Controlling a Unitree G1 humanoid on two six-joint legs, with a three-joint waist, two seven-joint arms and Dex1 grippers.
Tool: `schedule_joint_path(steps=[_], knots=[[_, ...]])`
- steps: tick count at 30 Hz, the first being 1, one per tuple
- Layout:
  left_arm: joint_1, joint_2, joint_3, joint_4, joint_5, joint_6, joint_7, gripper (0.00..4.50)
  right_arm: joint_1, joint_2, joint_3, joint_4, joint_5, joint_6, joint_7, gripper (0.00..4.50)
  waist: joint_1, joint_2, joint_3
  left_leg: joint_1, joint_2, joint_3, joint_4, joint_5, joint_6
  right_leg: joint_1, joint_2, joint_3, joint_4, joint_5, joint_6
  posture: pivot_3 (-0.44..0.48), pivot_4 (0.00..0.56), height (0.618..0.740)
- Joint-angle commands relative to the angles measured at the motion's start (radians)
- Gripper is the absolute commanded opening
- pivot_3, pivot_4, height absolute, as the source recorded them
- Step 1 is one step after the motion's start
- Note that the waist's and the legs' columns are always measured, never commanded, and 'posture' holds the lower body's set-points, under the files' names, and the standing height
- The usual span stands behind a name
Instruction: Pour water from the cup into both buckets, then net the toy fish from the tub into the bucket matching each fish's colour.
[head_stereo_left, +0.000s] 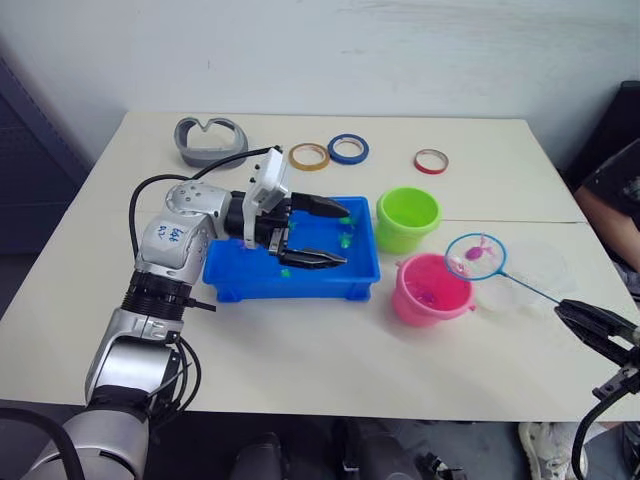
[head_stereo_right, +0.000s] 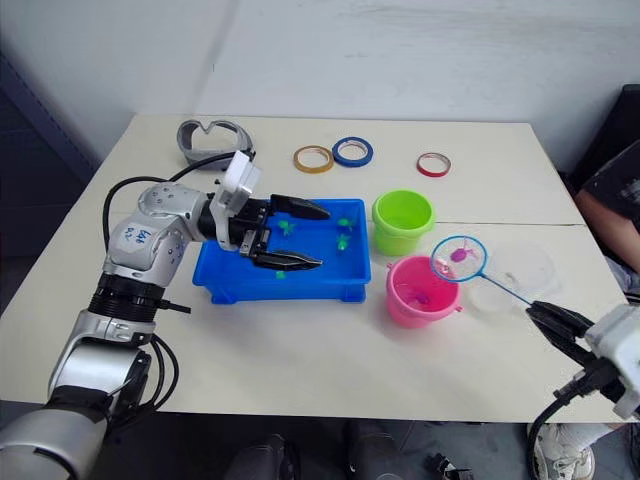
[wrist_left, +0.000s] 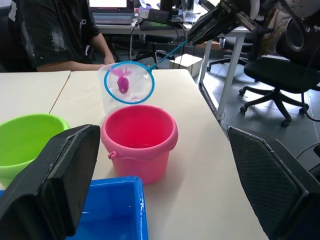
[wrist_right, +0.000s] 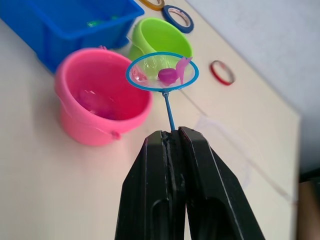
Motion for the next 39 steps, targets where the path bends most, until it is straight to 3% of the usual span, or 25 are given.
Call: schedule_joint_path(steps=[1,5,9,11,15,20,23,26,31,35,39], knots=[[-0.021,-0.001,0.009,0.002,0.006,-0.014,-0.009,4.43,0.002,0.002,0.025,0.074,-0.148,-0.322,-0.003,0.0,0.004,0.0,0.0,0.0,0.0,0.0,0.0,0.0,0.0,0.0,0.0,0.0,0.0,0.0,0.0,0.0,0.15,0.74],[-0.021,0.003,0.017,0.003,0.01,-0.015,0.0,4.43,-0.032,-0.07,0.045,0.236,-0.364,-0.671,-0.066,0.0,0.005,0.0,0.0,0.0,0.0,0.0,0.0,0.0,0.0,0.0,0.0,0.0,-0.001,0.0,0.0,0.0,0.15,0.74],[-0.015,0.013,0.023,-0.003,0.015,-0.019,0.008,4.43,-0.113,-0.144,-0.013,0.394,-0.698,-1.091,-0.256,0.0,0.003,0.0,0.0,0.0,-0.001,0.001,0.0,0.0,0.0,0.0,0.0,0.001,0.0,0.0,0.0,0.0,0.15,0.74],[-0.013,0.016,0.025,-0.004,0.016,-0.019,0.012,4.43,-0.128,-0.151,-0.017,0.435,-0.739,-1.161,-0.314,0.0,0.005,0.0,0.0,0.001,0.0,0.001,0.0,0.0,0.0,0.0,0.001,0.001,0.0,0.0,0.0,0.0,0.15,0.74],[-0.007,0.025,0.032,-0.006,0.016,-0.017,0.016,4.43,-0.124,-0.164,0.014,0.482,-0.69,-1.122,-0.367,0.0,0.005,0.0,0.0,0.001,0.0,0.001,-0.001,0.0,-0.001,0.0,0.001,0.001,0.0,0.0,0.0,0.0,0.15,0.74],[0.021,0.06,0.05,0.039,0.049,-0.045,0.044,4.43,-0.107,-0.229,0.141,0.362,-0.165,-0.656,-0.257,0.0,-0.004,0.001,0.0,0.003,0.001,0.002,0.0,0.001,-0.001,0.002,0.001,0.002,0.001,0.0,0.0,0.0,0.15,0.74],[0.048,0.1,0.078,0.055,0.063,-0.05,0.074,4.43,-0.174,-0.306,0.191,0.274,0.126,-0.304,-0.232,0.0,-0.016,0.002,0.002,0.018,0.001,0.002,-0.006,0.001,-0.001,0.015,0.001,0.002,-0.001,0.0,0.0,0.0,0.15,0.74],[0.1,0.16,0.127,0.025,0.061,-0.029,0.111,4.43,-0.308,-0.405,0.319,0.226,0.295,-0.031,-0.213,0.0,-0.023,0.002,0.002,0.019,0.001,0.001,-0.006,0.002,-0.002,0.016,0.001,0.002,-0.001,0.0,0.0,0.0,0.15,0.74],[0.225,0.269,0.218,-0.084,0.041,0.038,0.167,4.43,-0.738,-0.404,0.631,0.246,0.433,0.338,-0.273,0.0,-0.022,0.002,0.003,0.017,0.002,0.0,-0.008,0.002,-0.003,0.013,0.001,0.001,-0.002,0.0,0.0,0.0,0.15,0.74],[0.362,0.355,0.33,-0.188,0.021,0.103,0.229,4.43,-1.052,-0.251,0.912,0.351,0.363,0.507,-0.236,0.0,-0.022,0.0,0.003,0.015,0.002,-0.001,-0.008,0.002,-0.003,0.012,0.0,-0.001,-0.003,0.0,0.0,0.0,0.15,0.74],[0.515,0.41,0.464,-0.322,-0.024,0.193,0.292,4.43,-1.228,-0.082,1.102,0.499,0.26,0.56,-0.184,0.0,-0.023,0.0,0.003,0.012,0.002,-0.001,-0.008,0.001,-0.001,0.011,-0.001,-0.002,-0.004,0.0,-0.001,0.0,0.15,0.74]])
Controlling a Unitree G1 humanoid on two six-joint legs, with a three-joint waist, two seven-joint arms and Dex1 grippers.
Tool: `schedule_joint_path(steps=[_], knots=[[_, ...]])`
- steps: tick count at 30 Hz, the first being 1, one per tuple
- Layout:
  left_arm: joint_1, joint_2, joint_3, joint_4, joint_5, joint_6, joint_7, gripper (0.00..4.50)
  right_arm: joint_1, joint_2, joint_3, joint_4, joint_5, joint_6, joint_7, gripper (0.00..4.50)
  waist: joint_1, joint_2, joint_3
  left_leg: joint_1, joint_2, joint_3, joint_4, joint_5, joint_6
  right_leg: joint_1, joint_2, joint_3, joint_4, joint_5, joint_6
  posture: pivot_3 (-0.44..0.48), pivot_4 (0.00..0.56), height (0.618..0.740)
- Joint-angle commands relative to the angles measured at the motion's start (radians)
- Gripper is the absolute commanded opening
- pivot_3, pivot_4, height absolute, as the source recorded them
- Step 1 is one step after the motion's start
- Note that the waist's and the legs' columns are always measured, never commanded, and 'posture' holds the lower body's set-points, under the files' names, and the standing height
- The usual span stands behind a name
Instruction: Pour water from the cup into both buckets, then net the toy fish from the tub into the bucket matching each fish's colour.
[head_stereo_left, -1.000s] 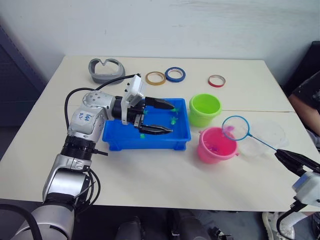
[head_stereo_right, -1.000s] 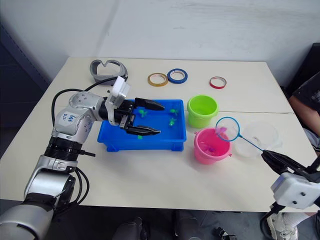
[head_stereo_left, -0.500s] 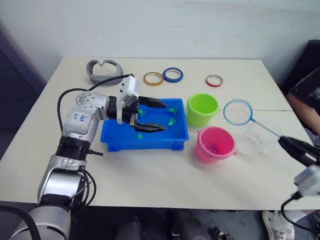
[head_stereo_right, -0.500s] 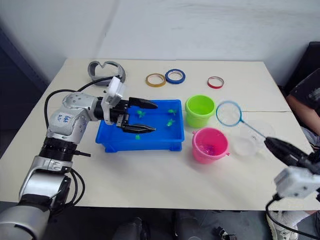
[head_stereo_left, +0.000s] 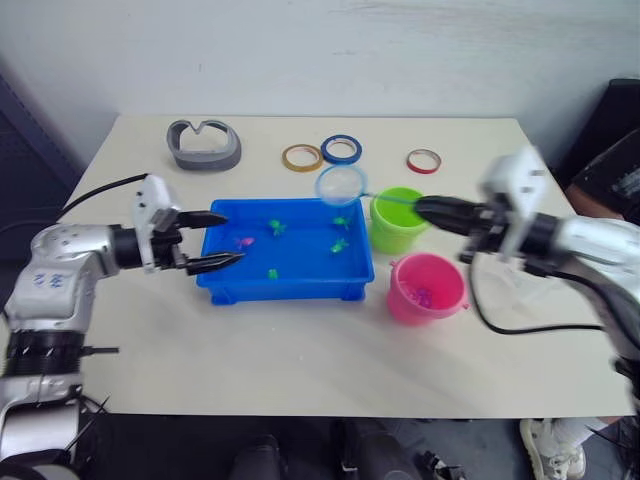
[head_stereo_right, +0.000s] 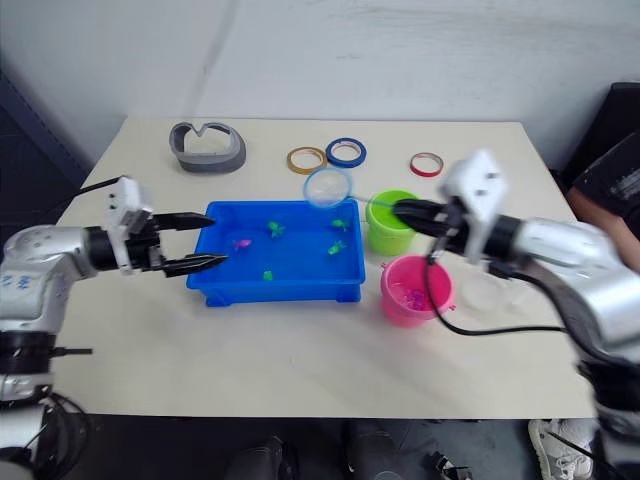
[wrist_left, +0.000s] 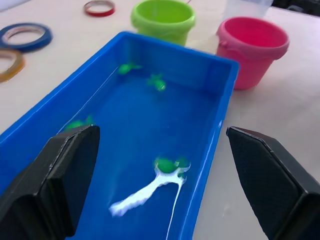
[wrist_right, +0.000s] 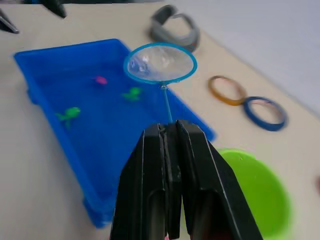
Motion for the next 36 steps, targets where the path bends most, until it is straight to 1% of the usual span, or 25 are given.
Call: schedule_joint_path(steps=[1,4,6,8,12,15,19,23,29,32,36], knots=[[0.102,0.043,0.141,-0.148,-0.063,0.085,0.057,4.43,-0.107,0.113,0.11,0.106,-0.08,0.029,0.044,0.0,-0.001,0.0,0.0,-0.001,0.0,0.0,0.0,0.0,0.0,-0.001,0.0,0.0,0.0,0.0,0.0,0.0,0.15,0.74],[0.205,0.058,0.223,-0.246,-0.089,0.136,0.098,4.43,-0.158,0.176,0.191,0.191,-0.154,0.01,0.113,0.0,0.004,0.0,0.0,-0.005,0.0,-0.001,0.0,0.0,0.001,-0.004,-0.001,-0.002,0.0,0.0,0.0,0.0,0.15,0.74],[0.249,0.062,0.265,-0.283,-0.102,0.16,0.12,4.43,-0.183,0.219,0.21,0.242,-0.184,0.006,0.128,0.0,0.008,-0.001,-0.001,-0.009,-0.001,-0.002,0.001,0.0,0.001,-0.007,-0.002,-0.003,0.0,0.0,0.0,0.0,0.15,0.74],[0.287,0.063,0.308,-0.308,-0.115,0.182,0.138,4.43,-0.214,0.267,0.224,0.306,-0.223,-0.007,0.136,0.0,0.002,-0.002,-0.001,-0.015,-0.001,-0.002,0.005,0.0,0.002,-0.014,-0.002,-0.003,0.002,0.0,0.0,0.0,0.15,0.74],[0.354,0.066,0.374,-0.329,-0.128,0.203,0.159,4.43,-0.254,0.327,0.231,0.401,-0.283,-0.032,0.158,0.0,-0.005,-0.002,-0.001,-0.016,-0.001,-0.002,0.006,0.0,0.002,-0.014,-0.002,-0.003,0.003,0.0,0.0,0.0,0.15,0.74],[0.367,0.069,0.398,-0.346,-0.145,0.213,0.171,4.43,-0.279,0.37,0.235,0.473,-0.325,-0.064,0.168,0.0,-0.008,-0.002,-0.001,-0.016,-0.001,-0.003,0.006,0.0,0.002,-0.014,-0.002,-0.004,0.004,0.0,0.0,0.0,0.15,0.74],[0.365,0.073,0.404,-0.351,-0.156,0.219,0.186,4.43,-0.303,0.426,0.235,0.563,-0.376,-0.104,0.177,0.0,-0.014,-0.002,-0.001,-0.016,-0.001,-0.002,0.006,0.0,0.002,-0.014,-0.002,-0.004,0.004,0.0,0.0,0.0,0.15,0.74],[0.352,0.079,0.391,-0.339,-0.159,0.21,0.194,4.43,-0.34,0.515,0.218,0.678,-0.426,-0.167,0.141,0.0,-0.028,-0.002,-0.001,-0.016,-0.001,-0.002,0.006,0.0,0.002,-0.014,-0.002,-0.004,0.004,0.0,0.0,0.0,0.15,0.74],[0.321,0.083,0.366,-0.322,-0.159,0.201,0.199,4.43,-0.369,0.593,0.189,0.775,-0.464,-0.22,0.104,0.0,-0.034,-0.002,-0.001,-0.016,-0.001,-0.002,0.006,0.0,0.002,-0.014,-0.002,-0.004,0.004,0.0,0.0,0.0,0.15,0.74],[0.3,0.086,0.349,-0.303,-0.157,0.191,0.199,4.43,-0.375,0.624,0.161,0.776,-0.454,-0.211,0.102,0.0,-0.035,-0.002,-0.001,-0.016,-0.001,-0.003,0.006,0.0,0.002,-0.014,-0.002,-0.004,0.005,0.0,0.0,0.0,0.15,0.74],[0.275,0.089,0.323,-0.282,-0.153,0.176,0.191,4.43,-0.349,0.622,0.113,0.679,-0.406,-0.126,0.133,0.0,-0.032,-0.002,-0.001,-0.016,-0.001,-0.002,0.006,0.0,0.002,-0.014,-0.002,-0.004,0.005,0.0,0.0,0.0,0.15,0.74]])
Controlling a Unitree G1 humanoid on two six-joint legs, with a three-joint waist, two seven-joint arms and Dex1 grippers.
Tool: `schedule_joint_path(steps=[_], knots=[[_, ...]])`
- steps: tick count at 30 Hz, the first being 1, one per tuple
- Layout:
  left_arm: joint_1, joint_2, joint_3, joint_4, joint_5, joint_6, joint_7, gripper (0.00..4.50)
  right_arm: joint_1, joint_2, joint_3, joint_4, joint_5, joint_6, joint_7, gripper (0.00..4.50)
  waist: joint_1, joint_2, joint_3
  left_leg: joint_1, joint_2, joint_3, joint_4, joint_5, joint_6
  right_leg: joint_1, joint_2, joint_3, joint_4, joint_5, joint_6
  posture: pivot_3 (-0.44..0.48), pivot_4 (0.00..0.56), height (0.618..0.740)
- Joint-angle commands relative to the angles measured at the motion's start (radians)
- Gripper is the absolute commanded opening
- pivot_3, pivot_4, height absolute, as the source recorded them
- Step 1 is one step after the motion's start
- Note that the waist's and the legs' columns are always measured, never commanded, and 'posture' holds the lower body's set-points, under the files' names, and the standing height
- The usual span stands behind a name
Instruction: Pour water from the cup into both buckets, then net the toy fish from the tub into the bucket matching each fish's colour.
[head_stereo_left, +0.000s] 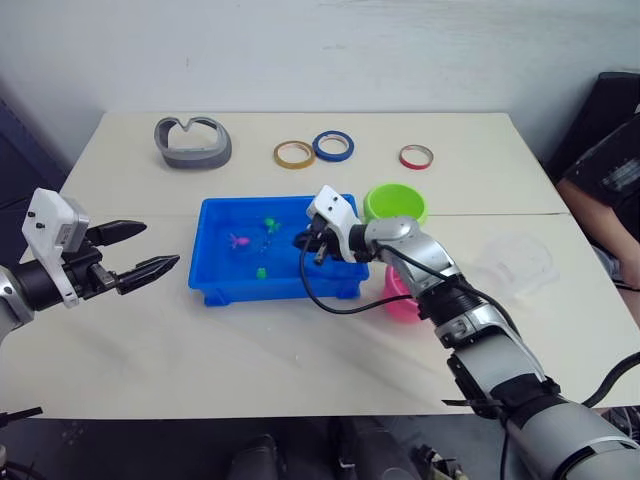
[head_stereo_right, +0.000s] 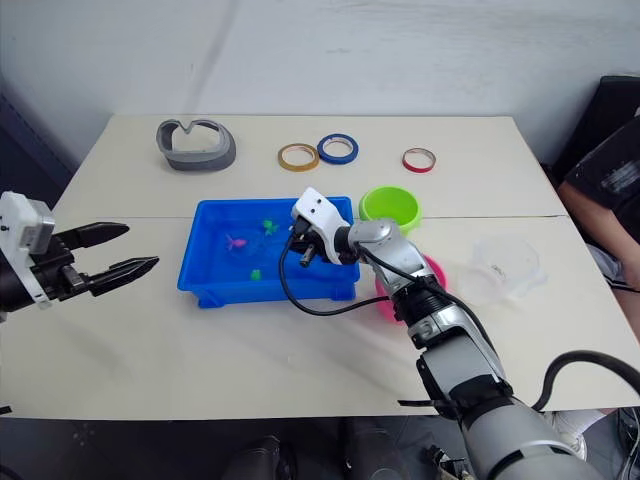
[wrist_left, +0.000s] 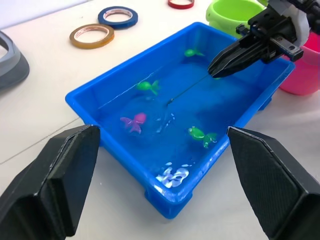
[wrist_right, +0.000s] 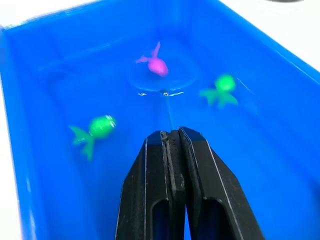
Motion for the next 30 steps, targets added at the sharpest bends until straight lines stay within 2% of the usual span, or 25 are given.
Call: schedule_joint_path(steps=[1,6,9,16,24,30], knots=[[-0.026,0.021,-0.011,0.021,-0.004,-0.029,-0.009,4.43,0.006,-0.012,-0.07,-0.131,0.062,0.081,0.029,0.0,0.001,0.0,0.0,0.0,0.0,0.0,0.0,0.0,0.0,0.0,0.0,0.0,0.0,0.0,0.0,0.0,0.15,0.74],[-0.094,0.017,-0.075,0.059,-0.005,-0.051,-0.019,4.43,0.098,-0.092,-0.098,-0.343,0.099,0.195,0.057,0.0,0.005,0.0,0.0,0.0,0.0,-0.001,0.0,0.0,0.0,0.0,0.0,0.0,0.0,0.0,0.0,0.0,0.15,0.74],[-0.182,-0.004,-0.151,0.083,-0.025,-0.05,-0.045,4.43,0.186,-0.175,-0.156,-0.529,0.142,0.228,0.067,0.0,0.013,0.0,0.0,-0.001,0.0,-0.001,0.0,0.0,0.0,0.0,0.0,-0.001,-0.001,0.0,0.0,0.0,0.15,0.74],[-0.379,-0.103,-0.336,0.168,-0.011,-0.089,-0.117,4.43,0.35,-0.338,-0.267,-0.786,0.18,0.267,0.037,0.0,0.023,0.0,0.0,0.0,-0.001,-0.001,0.0,0.0,0.0,0.0,0.0,-0.001,-0.001,0.0,0.0,0.0,0.15,0.74],[-0.6,-0.243,-0.528,0.335,0.054,-0.193,-0.242,4.43,0.526,-0.413,-0.474,-1.05,0.301,0.347,-0.043,0.0,0.034,0.0,0.0,0.0,-0.001,-0.001,0.0,0.001,-0.001,0.0,0.0,0.0,0.0,0.0,0.0,0.0,0.15,0.74],[-0.696,-0.318,-0.595,0.431,0.076,-0.243,-0.327,4.43,0.732,-0.499,-0.747,-1.239,0.423,0.405,-0.059,0.0,0.045,0.0,0.0,-0.001,-0.001,-0.001,0.0,0.001,-0.001,0.0,0.0,0.0,-0.001,0.0,0.0,0.0,0.15,0.74]])
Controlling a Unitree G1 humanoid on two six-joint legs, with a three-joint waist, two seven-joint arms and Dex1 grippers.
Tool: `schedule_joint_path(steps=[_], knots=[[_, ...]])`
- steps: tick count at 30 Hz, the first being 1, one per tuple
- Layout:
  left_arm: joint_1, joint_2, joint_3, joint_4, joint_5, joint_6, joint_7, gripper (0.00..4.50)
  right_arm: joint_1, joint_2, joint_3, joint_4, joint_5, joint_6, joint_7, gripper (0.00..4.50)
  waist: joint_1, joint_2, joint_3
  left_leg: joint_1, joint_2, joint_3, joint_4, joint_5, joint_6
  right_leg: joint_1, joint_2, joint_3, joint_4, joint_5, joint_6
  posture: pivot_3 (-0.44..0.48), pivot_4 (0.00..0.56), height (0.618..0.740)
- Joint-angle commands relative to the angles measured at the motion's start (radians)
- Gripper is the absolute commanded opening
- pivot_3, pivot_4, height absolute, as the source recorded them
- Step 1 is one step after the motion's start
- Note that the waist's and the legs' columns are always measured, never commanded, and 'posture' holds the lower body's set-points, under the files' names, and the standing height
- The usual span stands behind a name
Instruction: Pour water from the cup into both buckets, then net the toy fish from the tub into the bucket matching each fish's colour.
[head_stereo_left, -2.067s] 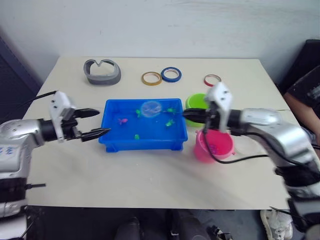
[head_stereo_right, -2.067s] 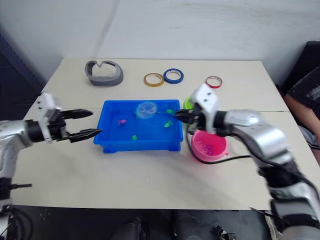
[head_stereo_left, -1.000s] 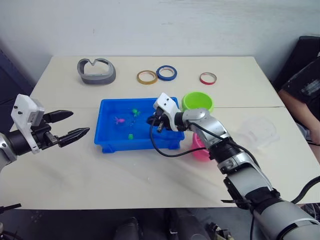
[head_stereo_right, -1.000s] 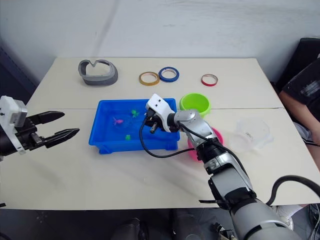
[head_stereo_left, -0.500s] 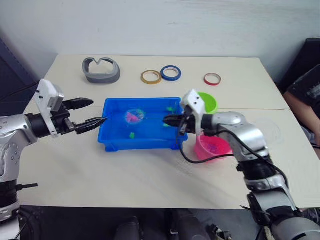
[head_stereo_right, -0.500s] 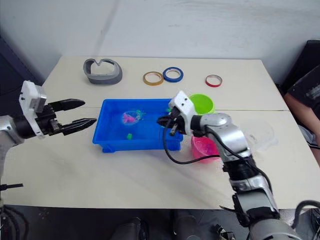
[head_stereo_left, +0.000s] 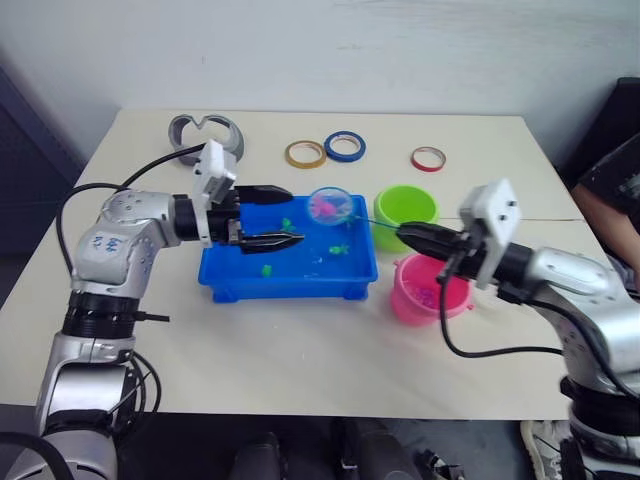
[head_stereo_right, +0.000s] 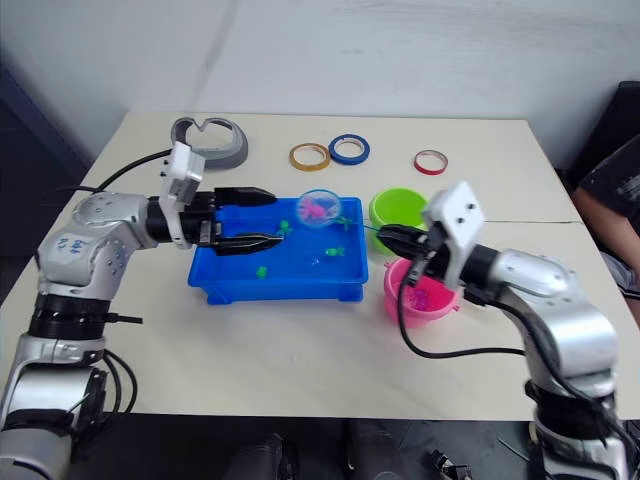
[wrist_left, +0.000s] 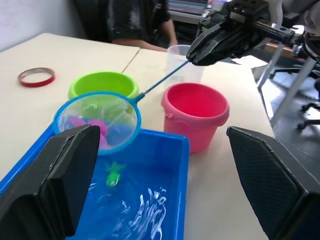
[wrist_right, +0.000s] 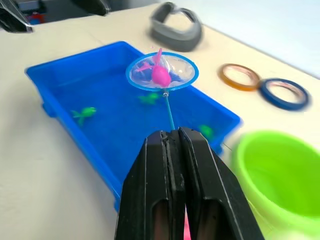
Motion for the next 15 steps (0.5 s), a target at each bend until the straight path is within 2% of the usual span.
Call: schedule_joint_path(steps=[1,6,9,12,15], knots=[[-0.051,-0.03,-0.021,0.034,0.013,-0.038,-0.049,4.43,0.101,-0.05,-0.183,-0.135,0.085,0.015,0.006,0.0,0.004,0.0,0.0,0.0,0.0,0.0,0.0,0.0,0.0,0.0,0.0,0.0,0.0,0.0,0.0,0.0,0.15,0.74],[-0.086,-0.075,-0.041,0.073,0.022,-0.063,-0.091,4.43,0.31,-0.079,-0.417,-0.22,0.151,0.008,0.016,0.0,0.013,0.0,0.0,0.001,0.0,0.001,0.0,0.0,0.0,0.0,0.001,0.001,0.001,0.0,0.0,0.0,0.15,0.74],[-0.096,-0.095,-0.052,0.086,0.028,-0.077,-0.109,4.43,0.458,-0.082,-0.529,-0.247,0.123,-0.062,0.062,0.0,0.019,0.0,0.0,0.001,0.0,0.001,0.0,0.0,0.0,0.001,0.001,0.002,0.001,0.0,0.0,0.0,0.15,0.74],[-0.105,-0.122,-0.065,0.087,0.031,-0.086,-0.129,4.43,0.671,-0.051,-0.605,-0.246,-0.044,-0.313,0.164,0.0,0.025,0.0,0.0,0.001,-0.001,0.001,-0.001,0.0,0.0,0.001,0.001,0.002,-0.001,0.0,0.0,0.0,0.15,0.74],[-0.112,-0.135,-0.064,0.1,0.039,-0.093,-0.134,4.43,0.762,-0.025,-0.584,-0.192,-0.191,-0.564,0.176,0.0,0.022,0.0,0.0,0.001,-0.001,0.002,-0.001,0.0,0.0,0.002,0.002,0.004,-0.001,0.0,0.001,0.0,0.15,0.74]])
